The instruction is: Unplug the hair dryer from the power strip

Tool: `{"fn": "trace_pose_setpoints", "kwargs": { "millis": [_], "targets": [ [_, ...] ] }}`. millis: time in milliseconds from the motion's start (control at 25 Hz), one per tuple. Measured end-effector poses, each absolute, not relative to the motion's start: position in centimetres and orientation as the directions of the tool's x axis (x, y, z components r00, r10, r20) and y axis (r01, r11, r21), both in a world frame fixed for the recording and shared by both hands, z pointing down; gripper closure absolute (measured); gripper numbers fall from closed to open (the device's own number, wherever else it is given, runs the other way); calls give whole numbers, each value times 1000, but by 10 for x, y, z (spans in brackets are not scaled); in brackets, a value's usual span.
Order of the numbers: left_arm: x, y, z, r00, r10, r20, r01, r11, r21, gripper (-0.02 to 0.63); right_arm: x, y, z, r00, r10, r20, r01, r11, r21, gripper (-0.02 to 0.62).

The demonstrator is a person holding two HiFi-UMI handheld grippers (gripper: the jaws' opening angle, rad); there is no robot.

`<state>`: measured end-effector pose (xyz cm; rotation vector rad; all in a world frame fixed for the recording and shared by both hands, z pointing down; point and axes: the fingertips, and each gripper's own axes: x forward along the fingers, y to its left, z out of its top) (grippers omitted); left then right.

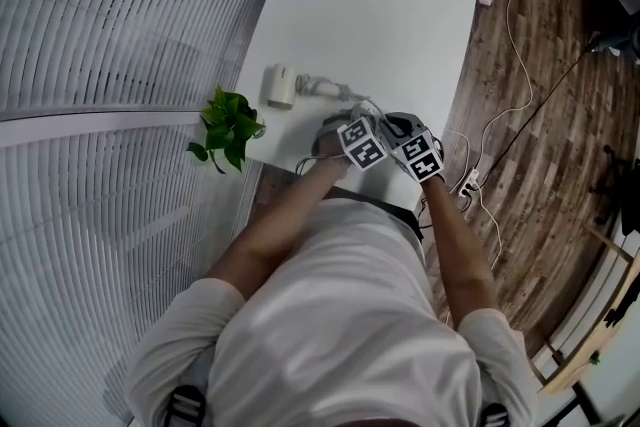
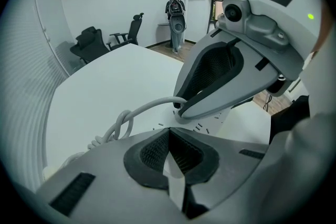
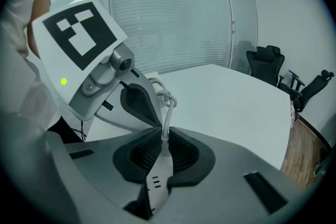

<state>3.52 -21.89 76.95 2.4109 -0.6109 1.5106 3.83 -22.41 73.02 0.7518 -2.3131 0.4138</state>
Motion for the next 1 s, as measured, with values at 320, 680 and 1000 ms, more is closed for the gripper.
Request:
{"fn": "trace_pose_setpoints", "kwargs": {
  "millis": [320,680,1000],
  "targets": [
    [35,-219,770,387,-210,898,-457,-890,-11,577,34,-243,694,-676,-416,608,-588,802,-105,532],
    [37,-216,769,386,-214,897,-444,-895,-23,577,40,-226,701,-690,-397,605,-595,787,-161,529],
    [35,-215,768,391,-215,895,-446,-895,-20,577,46,-229,704,-671,-400,624,-598,789,-137,529]
  ]
}}
